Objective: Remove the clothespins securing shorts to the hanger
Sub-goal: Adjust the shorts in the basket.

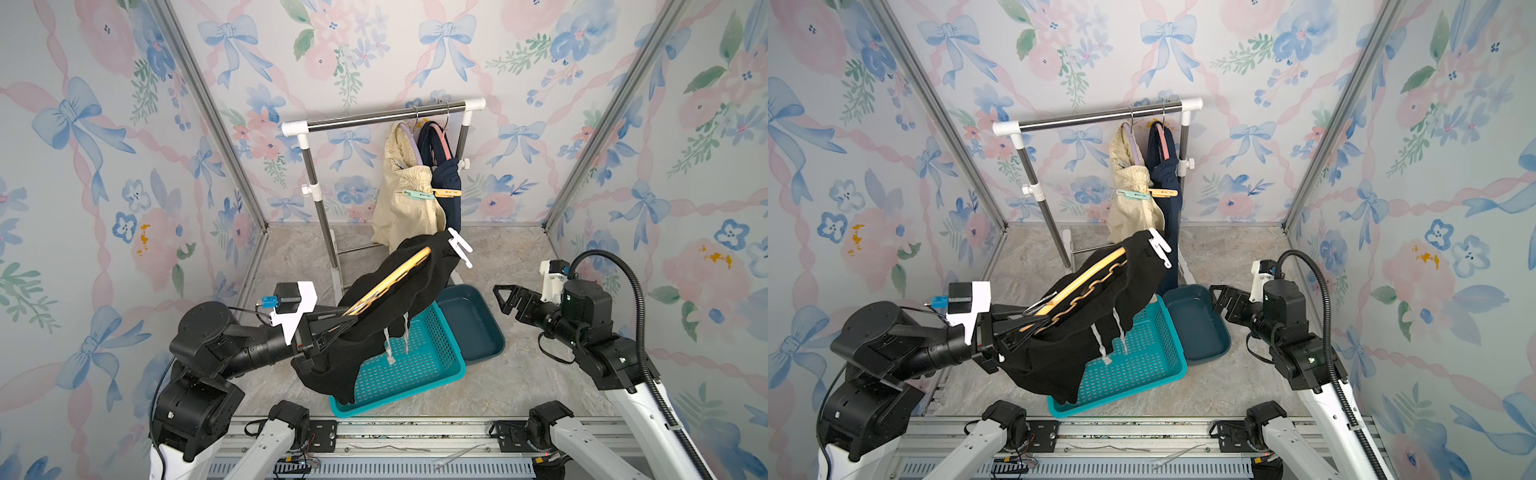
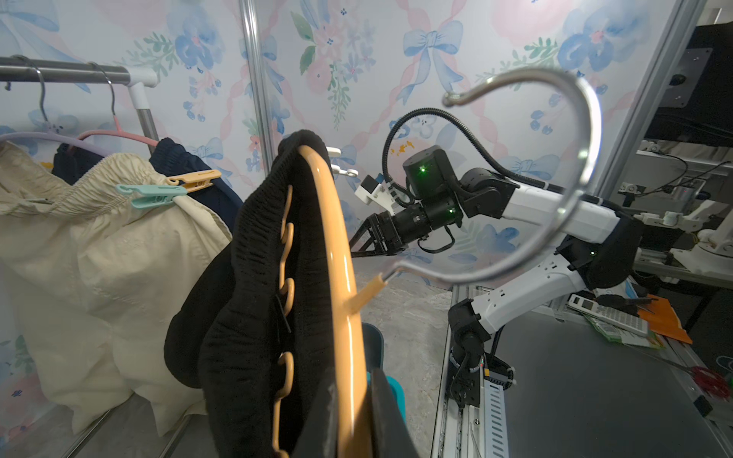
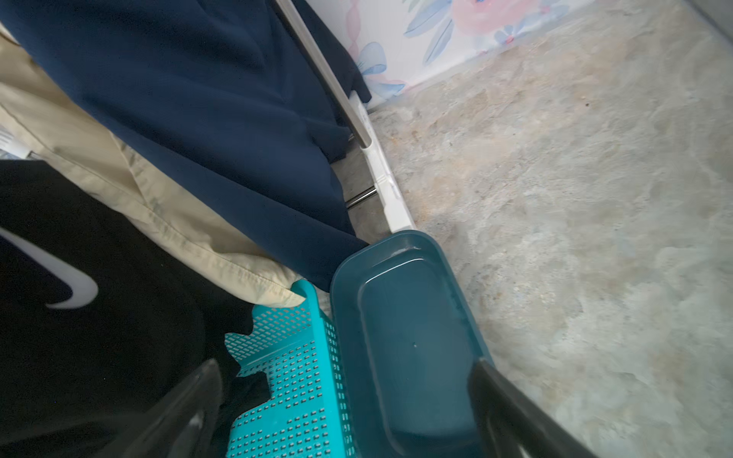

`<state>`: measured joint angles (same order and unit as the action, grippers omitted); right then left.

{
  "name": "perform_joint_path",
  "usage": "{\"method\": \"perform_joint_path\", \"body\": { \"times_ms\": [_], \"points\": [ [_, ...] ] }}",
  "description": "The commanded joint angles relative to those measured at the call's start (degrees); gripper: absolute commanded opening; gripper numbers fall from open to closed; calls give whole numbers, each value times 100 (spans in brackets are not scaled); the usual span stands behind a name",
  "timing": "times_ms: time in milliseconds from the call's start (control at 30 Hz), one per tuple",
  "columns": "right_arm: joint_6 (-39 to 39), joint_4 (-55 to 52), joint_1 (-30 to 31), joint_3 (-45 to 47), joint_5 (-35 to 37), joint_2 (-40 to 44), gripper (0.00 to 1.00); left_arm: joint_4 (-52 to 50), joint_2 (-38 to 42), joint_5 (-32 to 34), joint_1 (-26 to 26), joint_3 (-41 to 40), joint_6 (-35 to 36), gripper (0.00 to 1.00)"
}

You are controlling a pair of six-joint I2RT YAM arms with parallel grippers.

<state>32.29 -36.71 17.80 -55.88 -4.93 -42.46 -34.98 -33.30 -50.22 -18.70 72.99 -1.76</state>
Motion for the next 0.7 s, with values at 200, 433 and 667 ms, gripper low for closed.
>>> {"method": "perform_joint_path", "body": {
  "times_ms": [200,433,667],
  "points": [
    [80,407,735,-246,-213,-283,90,382,874,-22,20,235,526,0],
    [-33,371,1521,-483,332,-647,86,-223,517,864,21,391,350,0],
    [-60,407,2206,-568,560,-931,82,-491,348,1236,10,429,295,0]
  ]
}}
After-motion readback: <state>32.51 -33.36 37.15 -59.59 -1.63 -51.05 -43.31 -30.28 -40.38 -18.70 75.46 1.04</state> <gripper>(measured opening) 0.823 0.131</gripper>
